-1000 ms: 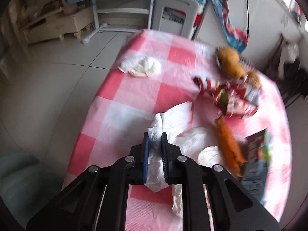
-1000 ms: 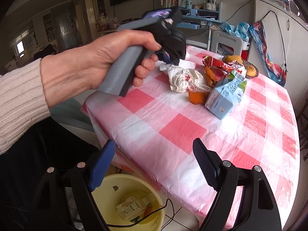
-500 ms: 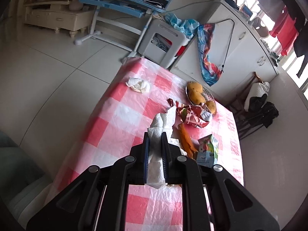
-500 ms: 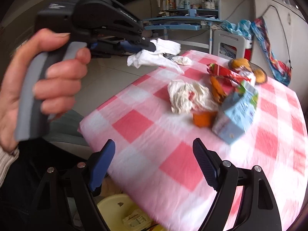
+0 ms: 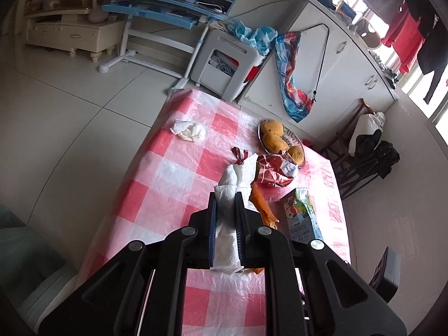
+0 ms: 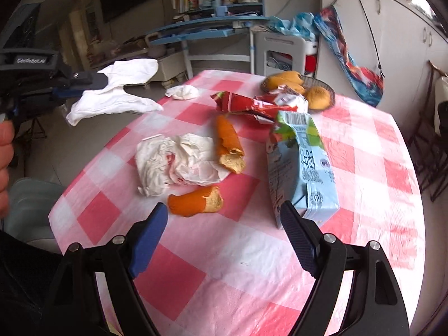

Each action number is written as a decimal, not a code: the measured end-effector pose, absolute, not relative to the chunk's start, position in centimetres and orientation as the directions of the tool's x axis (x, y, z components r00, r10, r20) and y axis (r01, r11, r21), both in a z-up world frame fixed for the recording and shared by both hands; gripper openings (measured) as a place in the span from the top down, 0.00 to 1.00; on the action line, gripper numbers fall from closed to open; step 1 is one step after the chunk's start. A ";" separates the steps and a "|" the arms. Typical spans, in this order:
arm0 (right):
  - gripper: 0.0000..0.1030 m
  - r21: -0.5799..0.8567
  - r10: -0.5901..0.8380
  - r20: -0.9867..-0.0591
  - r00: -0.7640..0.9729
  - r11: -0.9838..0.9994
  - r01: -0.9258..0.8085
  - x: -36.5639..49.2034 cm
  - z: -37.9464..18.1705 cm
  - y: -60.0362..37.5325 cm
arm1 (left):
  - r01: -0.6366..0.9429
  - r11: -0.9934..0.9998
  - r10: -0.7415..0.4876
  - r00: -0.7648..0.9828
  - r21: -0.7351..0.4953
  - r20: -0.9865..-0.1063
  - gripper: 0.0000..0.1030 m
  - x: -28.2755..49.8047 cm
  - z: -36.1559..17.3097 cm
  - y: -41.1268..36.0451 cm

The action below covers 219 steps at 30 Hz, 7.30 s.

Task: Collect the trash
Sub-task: 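Grasp the small orange carrot piece with the right tool while the left tool holds the tissue, then carry the tissue and carrot piece over the yellow bucket and open both tools, then move the left tool back to the table and grasp the white plastic bag, then grasp the long orange carrot with the right tool while the left tool holds the bag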

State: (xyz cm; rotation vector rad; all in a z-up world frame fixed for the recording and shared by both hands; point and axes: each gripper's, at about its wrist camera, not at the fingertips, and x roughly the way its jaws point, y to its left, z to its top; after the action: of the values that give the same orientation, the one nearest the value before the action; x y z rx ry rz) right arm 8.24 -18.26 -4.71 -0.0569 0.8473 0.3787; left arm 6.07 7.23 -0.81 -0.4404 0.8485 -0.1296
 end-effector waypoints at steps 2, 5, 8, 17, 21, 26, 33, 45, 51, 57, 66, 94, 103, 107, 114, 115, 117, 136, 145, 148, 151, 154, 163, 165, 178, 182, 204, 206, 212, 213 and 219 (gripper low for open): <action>0.23 0.099 0.298 -0.755 0.585 0.932 -0.348 8.4 -5.0 -17.6 | -0.059 0.905 -0.287 0.648 -0.422 -0.706 0.88 6.2 -1.1 6.8; 0.28 0.094 0.281 -0.772 0.570 0.938 -0.334 8.9 -5.5 -16.5 | -0.050 0.907 -0.295 0.634 -0.419 -0.715 0.88 6.3 -1.3 6.4; 0.44 0.123 0.276 -0.786 0.553 0.947 -0.297 10.1 -6.0 -16.1 | -0.049 0.907 -0.296 0.633 -0.419 -0.715 0.88 6.4 -1.2 6.4; 0.73 0.094 0.264 -0.810 0.523 0.940 -0.329 10.2 -6.8 -14.5 | -0.045 0.907 -0.300 0.630 -0.419 -0.717 0.88 6.6 -1.2 6.1; 0.80 0.124 0.287 -0.798 0.530 0.939 -0.321 9.5 -6.6 -16.3 | -0.044 0.907 -0.301 0.629 -0.419 -0.717 0.88 6.6 -1.2 6.1; 0.81 0.130 0.305 -0.786 0.538 0.932 -0.338 8.1 -5.5 -17.6 | -0.029 0.912 -0.302 0.627 -0.408 -0.718 0.88 6.5 -1.2 5.6; 0.81 0.135 0.383 -0.751 0.537 0.886 -0.444 3.8 -3.2 -17.3 | -0.005 0.923 -0.295 0.629 -0.384 -0.719 0.88 5.9 -1.2 4.6; 0.81 0.113 0.497 -0.760 0.420 0.737 -0.666 -2.2 -3.6 -14.9 | 0.079 0.956 -0.268 0.623 -0.282 -0.735 0.88 3.5 -1.7 1.6; 0.81 0.103 0.508 -0.787 0.349 0.667 -0.738 -5.4 -4.6 -13.7 | 0.119 0.958 -0.276 0.628 -0.261 -0.728 0.88 1.7 -1.5 0.8; 0.80 0.086 0.499 -0.811 0.306 0.619 -0.781 -7.6 -5.6 -12.4 | 0.105 0.957 -0.277 0.600 -0.269 -0.750 0.88 -2.2 -3.2 1.2; 0.50 0.061 0.476 -0.826 0.302 0.608 -0.792 -9.8 -6.1 -12.5 | 0.085 0.961 -0.265 0.554 -0.264 -0.789 0.88 -7.2 -5.7 0.9; 0.27 -0.126 0.316 -0.847 0.428 0.663 -0.738 -15.2 -7.0 -13.6 | 0.107 0.986 -0.164 0.443 -0.129 -0.881 0.49 -19.2 -10.0 -1.3; 0.25 -0.159 0.288 -0.860 0.422 0.633 -0.758 -15.7 -8.2 -12.5 | -0.019 0.988 -0.118 0.548 -0.153 -0.828 0.35 -18.6 -8.7 0.8; 0.24 -0.176 0.277 -0.863 0.422 0.619 -0.766 -16.1 -8.6 -12.2 | -0.058 0.981 -0.119 0.566 -0.183 -0.816 0.34 -18.4 -8.4 1.7; 0.23 -0.186 0.265 -0.866 0.423 0.614 -0.767 -16.1 -8.8 -12.0 | -0.067 0.979 -0.122 0.564 -0.192 -0.816 0.34 -18.3 -8.6 1.8; 0.23 -0.187 0.265 -0.866 0.424 0.614 -0.767 -16.1 -8.8 -12.0 | -0.066 0.979 -0.122 0.563 -0.193 -0.817 0.34 -18.3 -8.6 1.8; 0.23 -0.189 0.265 -0.866 0.424 0.613 -0.767 -16.1 -8.8 -11.9 | -0.067 0.979 -0.122 0.564 -0.192 -0.817 0.34 -18.3 -8.6 1.8; 0.23 -0.230 0.283 -0.809 0.516 0.655 -0.720 -15.6 -6.7 -12.8 | -0.067 0.974 -0.138 0.579 -0.215 -0.804 0.34 -17.3 -8.2 1.9; 0.23 -0.266 0.278 -0.747 0.605 0.709 -0.654 -13.5 -4.4 -14.1 | -0.076 0.975 -0.123 0.602 -0.210 -0.789 0.34 -10.5 -5.2 2.9; 0.23 -0.238 0.299 -0.733 0.612 0.730 -0.641 -12.1 -3.6 -14.8 | -0.076 0.976 -0.117 0.606 -0.203 -0.787 0.34 -7.7 -4.8 2.9; 0.23 -0.213 0.315 -0.726 0.611 0.742 -0.636 -10.2 -2.9 -15.4 | -0.080 0.978 -0.111 0.589 -0.194 -0.801 0.34 -4.3 -5.2 2.8; 0.23 -0.212 0.316 -0.727 0.609 0.741 -0.637 -8.0 -2.6 -15.5 | -0.082 0.980 -0.101 0.582 -0.182 -0.807 0.34 -0.9 -5.2 2.3; 0.23 -0.214 0.318 -0.746 0.584 0.716 -0.664 -2.8 -3.4 -14.9 | -0.071 0.992 -0.054 0.497 -0.102 -0.866 0.34 8.5 -7.8 0.9; 0.23 -0.227 0.312 -0.751 0.582 0.706 -0.671 -2.0 -3.6 -14.7 | -0.069 0.989 -0.085 0.467 -0.132 -0.880 0.34 9.7 -8.8 0.9; 0.25 -0.178 0.338 -0.730 0.594 0.746 -0.642 4.3 -3.7 -14.0 | 0.005 0.991 -0.116 0.563 -0.137 -0.818 0.90 10.2 -3.9 1.9; 0.27 -0.163 0.333 -0.723 0.605 0.769 -0.618 6.9 -3.8 -13.3 | 0.002 0.987 -0.131 0.574 -0.158 -0.808 0.90 10.8 -2.7 3.0; 0.67 -0.010 0.279 -0.796 0.538 0.881 -0.472 15.8 -6.8 -12.2 | 0.035 0.984 -0.165 0.537 -0.174 -0.827 0.90 13.2 -2.1 5.7; 0.74 -0.006 0.285 -0.795 0.535 0.879 -0.477 15.3 -6.7 -12.5 | 0.038 0.986 -0.159 0.541 -0.165 -0.826 0.90 13.0 -1.9 5.5; 0.80 -0.029 0.303 -0.800 0.518 0.843 -0.538 12.3 -6.3 -12.6 | 0.036 0.992 -0.122 0.550 -0.122 -0.826 0.90 12.6 -1.8 5.2; 0.80 -0.035 0.306 -0.801 0.516 0.835 -0.549 12.0 -6.3 -12.5 | 0.037 0.993 -0.117 0.550 -0.116 -0.827 0.90 12.6 -1.8 5.1; 0.80 -0.052 0.333 -0.799 0.500 0.791 -0.610 8.8 -6.1 -12.4 | 0.054 0.995 -0.099 0.550 -0.084 -0.829 0.90 11.6 -1.9 4.1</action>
State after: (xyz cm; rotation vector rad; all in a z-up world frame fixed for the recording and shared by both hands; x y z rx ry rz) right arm 8.84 -12.41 -6.13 -0.3505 0.8763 0.5842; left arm 11.56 4.14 -1.93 -0.0503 0.9840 -0.0908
